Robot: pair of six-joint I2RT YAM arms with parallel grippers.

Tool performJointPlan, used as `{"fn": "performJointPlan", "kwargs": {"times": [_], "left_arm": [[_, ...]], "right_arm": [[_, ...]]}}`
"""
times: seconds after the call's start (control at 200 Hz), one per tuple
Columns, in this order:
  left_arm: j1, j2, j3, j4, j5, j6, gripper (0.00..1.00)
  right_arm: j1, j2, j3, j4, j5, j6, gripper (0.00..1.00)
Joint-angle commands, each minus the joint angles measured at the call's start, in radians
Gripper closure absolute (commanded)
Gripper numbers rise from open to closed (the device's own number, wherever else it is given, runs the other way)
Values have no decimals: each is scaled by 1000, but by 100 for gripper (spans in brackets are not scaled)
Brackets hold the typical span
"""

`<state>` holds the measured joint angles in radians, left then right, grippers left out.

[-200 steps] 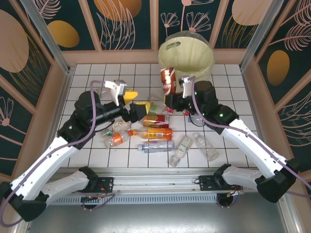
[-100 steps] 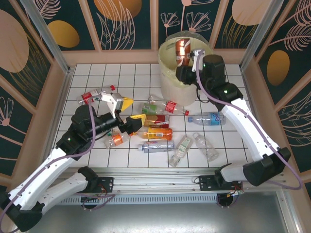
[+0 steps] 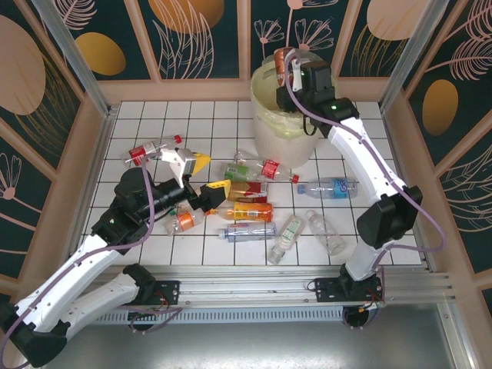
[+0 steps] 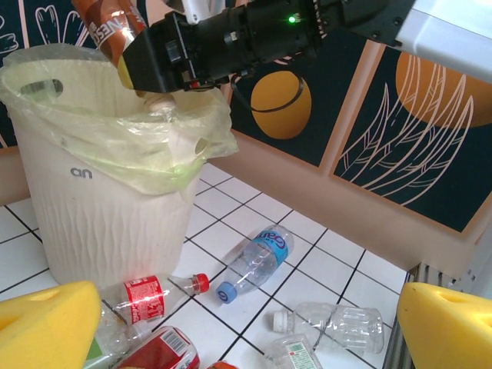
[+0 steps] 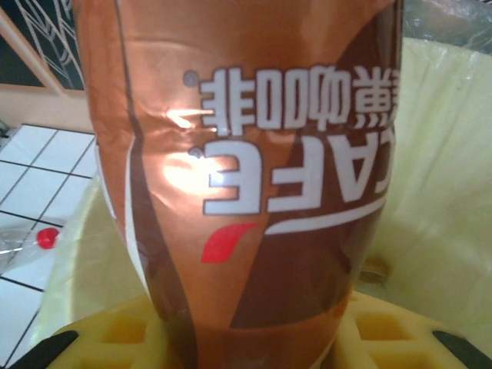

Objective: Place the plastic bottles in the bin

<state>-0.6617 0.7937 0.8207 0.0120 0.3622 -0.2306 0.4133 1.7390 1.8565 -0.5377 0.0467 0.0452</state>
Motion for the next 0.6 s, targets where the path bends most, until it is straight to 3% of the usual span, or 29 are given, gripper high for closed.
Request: {"fn": "performJointPlan", "kwargs": {"times": [0.0,0.36,0.595], "left_arm": [[3,-8,-10,22,8,20,1],[2,34,3,-3,1,26,1],[3,50,8,-12,1,28,1]], "right_arm": [[-11,37,67,-78,52,-36,61],[-53,63,58,-162,1,-41,59],[-70,72,60,-168,-19,-38,49]]}}
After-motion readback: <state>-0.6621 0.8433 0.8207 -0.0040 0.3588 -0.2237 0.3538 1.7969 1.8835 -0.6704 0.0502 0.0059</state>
